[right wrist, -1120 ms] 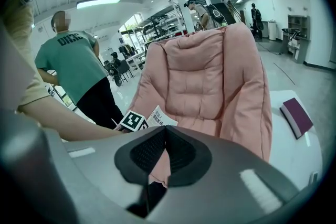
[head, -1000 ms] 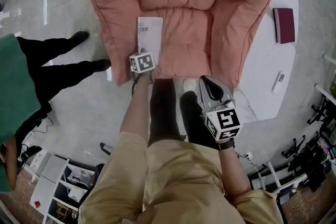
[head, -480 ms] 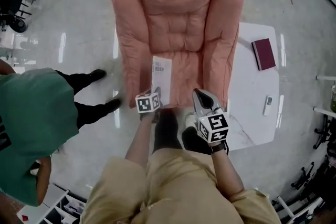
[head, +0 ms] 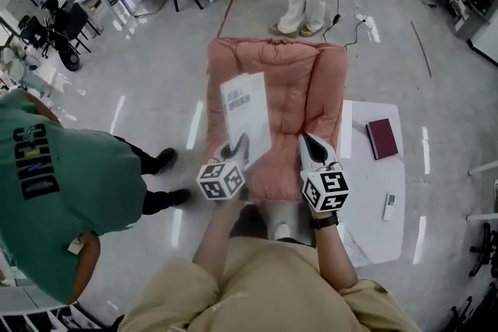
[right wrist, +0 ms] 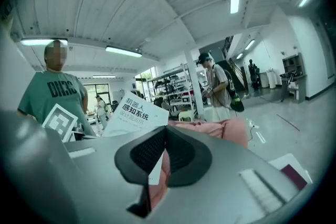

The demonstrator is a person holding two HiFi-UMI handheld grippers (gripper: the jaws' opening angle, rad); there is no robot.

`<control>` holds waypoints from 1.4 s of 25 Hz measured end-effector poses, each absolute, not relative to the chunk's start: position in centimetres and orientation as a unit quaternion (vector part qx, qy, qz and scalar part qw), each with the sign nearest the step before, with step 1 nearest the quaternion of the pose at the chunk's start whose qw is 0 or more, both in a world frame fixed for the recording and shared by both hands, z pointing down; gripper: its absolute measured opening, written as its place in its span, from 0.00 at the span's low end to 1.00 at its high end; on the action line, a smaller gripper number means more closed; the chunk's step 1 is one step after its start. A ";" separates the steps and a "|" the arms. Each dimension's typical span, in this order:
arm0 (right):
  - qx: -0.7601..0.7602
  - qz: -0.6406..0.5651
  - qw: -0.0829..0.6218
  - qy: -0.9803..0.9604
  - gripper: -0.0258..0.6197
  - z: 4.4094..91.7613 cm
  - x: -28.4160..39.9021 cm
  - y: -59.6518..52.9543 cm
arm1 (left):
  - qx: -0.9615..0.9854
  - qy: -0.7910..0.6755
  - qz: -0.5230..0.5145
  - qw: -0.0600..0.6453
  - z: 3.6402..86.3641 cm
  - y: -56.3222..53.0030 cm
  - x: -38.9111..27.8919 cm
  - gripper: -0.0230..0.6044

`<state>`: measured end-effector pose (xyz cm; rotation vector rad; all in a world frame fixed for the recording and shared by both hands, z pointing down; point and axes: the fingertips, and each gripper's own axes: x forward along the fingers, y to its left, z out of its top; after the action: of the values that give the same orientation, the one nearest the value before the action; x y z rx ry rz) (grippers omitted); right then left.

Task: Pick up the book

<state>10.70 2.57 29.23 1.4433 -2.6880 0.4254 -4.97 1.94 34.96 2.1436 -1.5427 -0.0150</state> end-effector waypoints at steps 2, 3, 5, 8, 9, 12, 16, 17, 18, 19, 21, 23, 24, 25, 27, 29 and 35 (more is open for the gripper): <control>0.474 0.109 0.003 -0.874 0.04 25.6 11.6 3.3 | 0.800 -0.561 -0.045 0.207 29.9 2.7 -3.5 0.11; 0.479 0.097 -0.013 -0.872 0.04 24.1 12.1 3.8 | 0.803 -0.562 -0.061 0.189 27.8 3.2 -2.8 0.11; 0.490 0.076 -0.044 -0.867 0.04 21.7 13.2 4.8 | 0.804 -0.568 -0.089 0.154 24.4 4.4 -1.8 0.10; 0.490 0.046 -0.064 -0.868 0.05 19.0 13.7 6.5 | 0.803 -0.577 -0.110 0.101 20.3 6.0 -0.8 0.10; 0.489 0.038 -0.064 -0.869 0.04 18.3 13.8 7.1 | 0.803 -0.578 -0.115 0.089 19.2 6.5 -0.5 0.10; 0.488 0.018 -0.058 -0.871 0.04 17.1 14.0 8.9 | 0.799 -0.582 -0.139 0.067 16.5 8.1 0.0 0.10; 0.486 -0.001 -0.044 -0.873 0.05 18.3 14.0 11.4 | 0.790 -0.599 -0.127 0.013 16.6 10.5 0.2 0.10; 0.485 -0.006 -0.042 -0.874 0.05 18.7 14.0 11.9 | 0.789 -0.603 -0.113 0.000 17.3 11.0 0.2 0.10; 0.483 -0.011 -0.040 -0.874 0.05 18.9 14.0 12.3 | 0.789 -0.606 -0.101 -0.006 17.9 11.3 0.3 0.10; 0.482 -0.014 -0.039 -0.875 0.05 18.7 14.0 12.6 | 0.788 -0.608 -0.093 -0.006 18.3 11.6 0.4 0.10; 0.481 -0.017 -0.039 -0.876 0.05 18.0 14.0 12.7 | 0.790 -0.607 -0.090 0.004 18.4 11.8 0.6 0.10; 0.480 -0.018 -0.038 -0.876 0.05 17.3 14.0 12.9 | 0.791 -0.605 -0.092 0.010 17.9 12.1 0.8 0.10; 0.480 -0.019 -0.038 -0.876 0.05 17.0 13.9 13.1 | 0.791 -0.604 -0.093 0.010 17.7 12.3 0.8 0.10; 0.479 -0.020 -0.038 -0.877 0.05 16.9 13.8 13.3 | 0.792 -0.604 -0.094 0.008 17.5 12.5 0.9 0.10; 0.478 -0.023 -0.038 -0.877 0.05 17.1 13.8 13.8 | 0.792 -0.603 -0.098 0.005 17.3 13.0 0.9 0.10; 0.476 -0.023 -0.037 -0.879 0.05 17.5 13.8 14.1 | 0.791 -0.603 -0.102 0.006 17.4 13.5 1.0 0.10; 0.466 -0.010 -0.031 -0.884 0.05 18.5 13.1 13.4 | 0.787 -0.609 -0.102 0.017 18.0 13.5 0.5 0.10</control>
<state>13.11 13.42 18.48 1.4937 -2.8337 -0.0319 0.46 13.55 17.96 2.4447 -1.8913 -0.3182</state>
